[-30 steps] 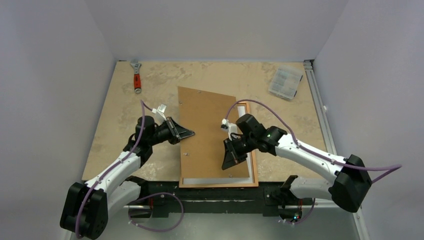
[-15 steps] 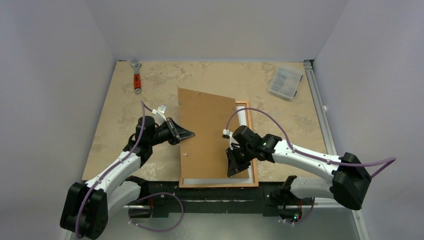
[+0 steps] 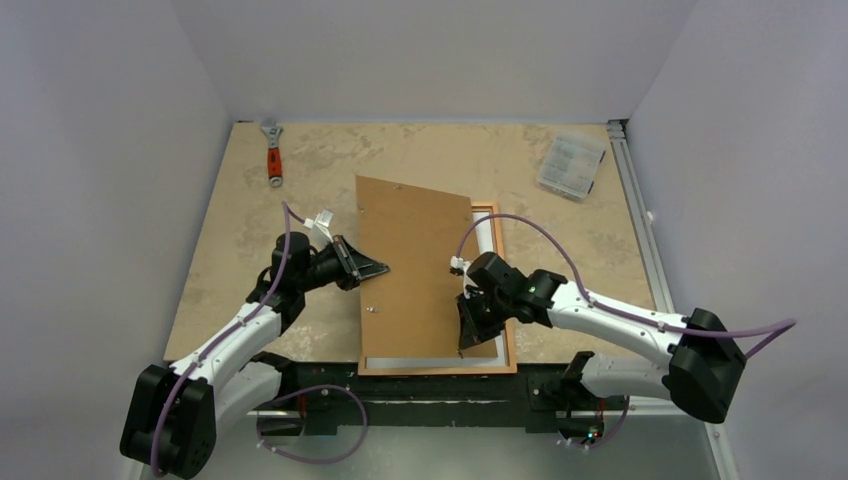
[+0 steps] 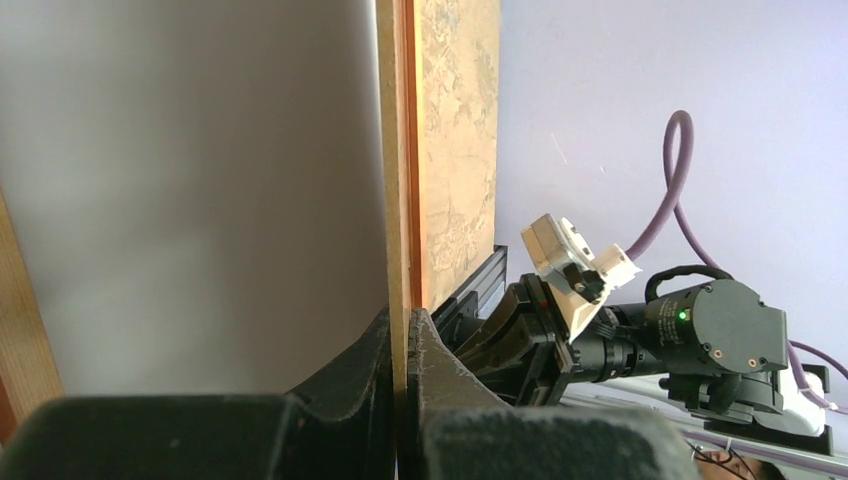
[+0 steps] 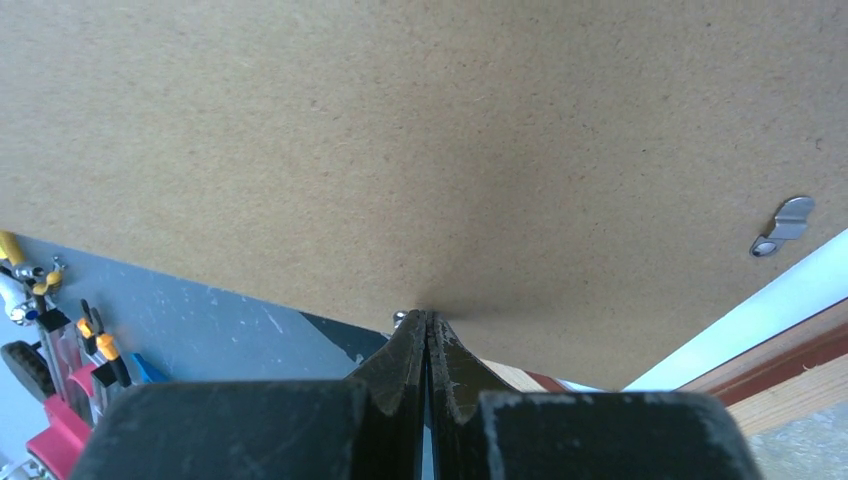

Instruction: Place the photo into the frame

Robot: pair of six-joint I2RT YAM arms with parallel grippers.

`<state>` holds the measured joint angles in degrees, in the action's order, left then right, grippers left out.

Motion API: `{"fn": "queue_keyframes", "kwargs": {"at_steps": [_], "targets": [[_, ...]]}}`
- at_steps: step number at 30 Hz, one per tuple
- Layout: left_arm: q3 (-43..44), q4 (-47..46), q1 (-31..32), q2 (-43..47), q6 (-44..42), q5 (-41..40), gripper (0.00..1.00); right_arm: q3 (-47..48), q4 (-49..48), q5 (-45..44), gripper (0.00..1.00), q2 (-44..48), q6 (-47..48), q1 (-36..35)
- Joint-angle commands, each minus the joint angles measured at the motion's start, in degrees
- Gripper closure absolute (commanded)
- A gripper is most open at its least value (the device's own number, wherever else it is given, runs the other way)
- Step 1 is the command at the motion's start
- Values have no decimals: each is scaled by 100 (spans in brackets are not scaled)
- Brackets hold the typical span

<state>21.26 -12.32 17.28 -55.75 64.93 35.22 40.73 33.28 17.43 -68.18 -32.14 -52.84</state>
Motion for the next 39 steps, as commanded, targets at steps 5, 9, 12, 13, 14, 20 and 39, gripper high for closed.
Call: {"fn": "queue_keyframes", "kwargs": {"at_steps": [5, 9, 12, 13, 14, 20, 39], "targets": [[262, -473, 4, 72, 11, 152, 100, 368, -261, 429, 100, 523, -108, -40], [260, -488, 4, 37, 3, 151, 100, 287, -349, 542, 100, 359, -142, -129], [264, -478, 3, 37, -4, 160, 100, 152, -406, 488, 100, 235, -181, -206], [264, -451, 4, 38, -13, 153, 100, 107, -409, 451, 100, 201, -193, -213], [273, -432, 4, 33, -27, 144, 100, 71, -414, 417, 100, 157, -202, -217], [285, -421, 4, 3, -33, 134, 100, -103, -425, 349, 100, 44, -239, -244], [268, -429, 4, -98, -59, 173, 100, 160, 194, -874, 100, 329, -255, -253]]}}
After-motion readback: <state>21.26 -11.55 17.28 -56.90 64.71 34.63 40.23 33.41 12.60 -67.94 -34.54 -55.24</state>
